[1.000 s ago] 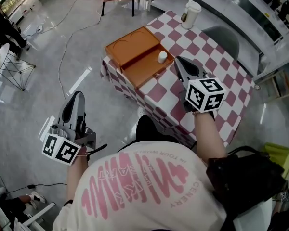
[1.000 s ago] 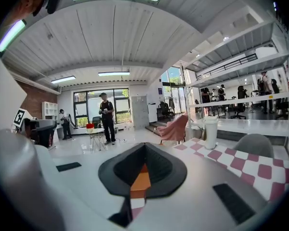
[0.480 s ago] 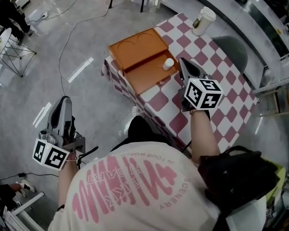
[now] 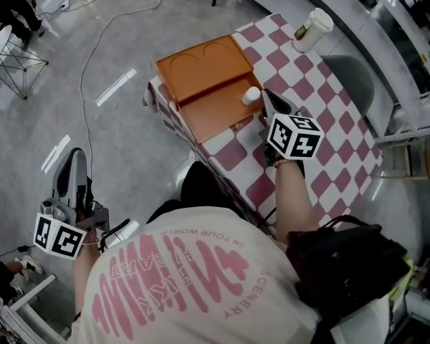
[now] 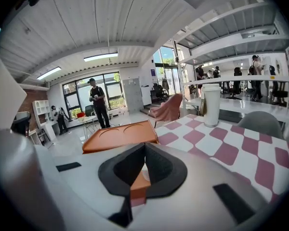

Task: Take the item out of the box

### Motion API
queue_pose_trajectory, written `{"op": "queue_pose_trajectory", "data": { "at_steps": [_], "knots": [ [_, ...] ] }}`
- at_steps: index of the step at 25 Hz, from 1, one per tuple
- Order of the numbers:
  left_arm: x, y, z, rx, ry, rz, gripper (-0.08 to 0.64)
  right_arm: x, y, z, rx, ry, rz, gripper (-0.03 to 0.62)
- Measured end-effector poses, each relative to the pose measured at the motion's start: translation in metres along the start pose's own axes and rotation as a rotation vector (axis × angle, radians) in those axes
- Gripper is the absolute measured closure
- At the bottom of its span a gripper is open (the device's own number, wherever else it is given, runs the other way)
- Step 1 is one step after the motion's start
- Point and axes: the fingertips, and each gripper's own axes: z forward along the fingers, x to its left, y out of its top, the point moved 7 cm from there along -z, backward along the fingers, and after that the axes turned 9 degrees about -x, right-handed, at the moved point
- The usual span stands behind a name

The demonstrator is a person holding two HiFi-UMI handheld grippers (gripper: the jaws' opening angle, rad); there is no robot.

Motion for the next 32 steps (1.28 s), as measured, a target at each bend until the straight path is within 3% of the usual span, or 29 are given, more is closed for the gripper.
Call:
{"op": "queue_pose_trajectory", "data": {
  "at_steps": [6,8,14,32],
  "knots": [
    [0.003,-0.029,0.023,0.061,0.001,-0.024,0.552,-0.010,-0.008,0.017,0.052,0.028,-0.007,0.575],
    [0.004,-0.039,0.032,0.083,-0.006,-0.038,0.553,-0.012,-0.011,0.021,0.066,0.044,-0.006,0.472],
    [0.010,-0.053,0.048,0.113,-0.005,-0.079,0.553,-0.008,-0.014,0.033,0.107,0.120,-0.098,0.402],
    [0.004,-0.077,0.062,0.174,-0.023,-0.104,0.553,-0.004,-0.031,0.055,0.267,0.188,-0.317,0.376]
  ]
}}
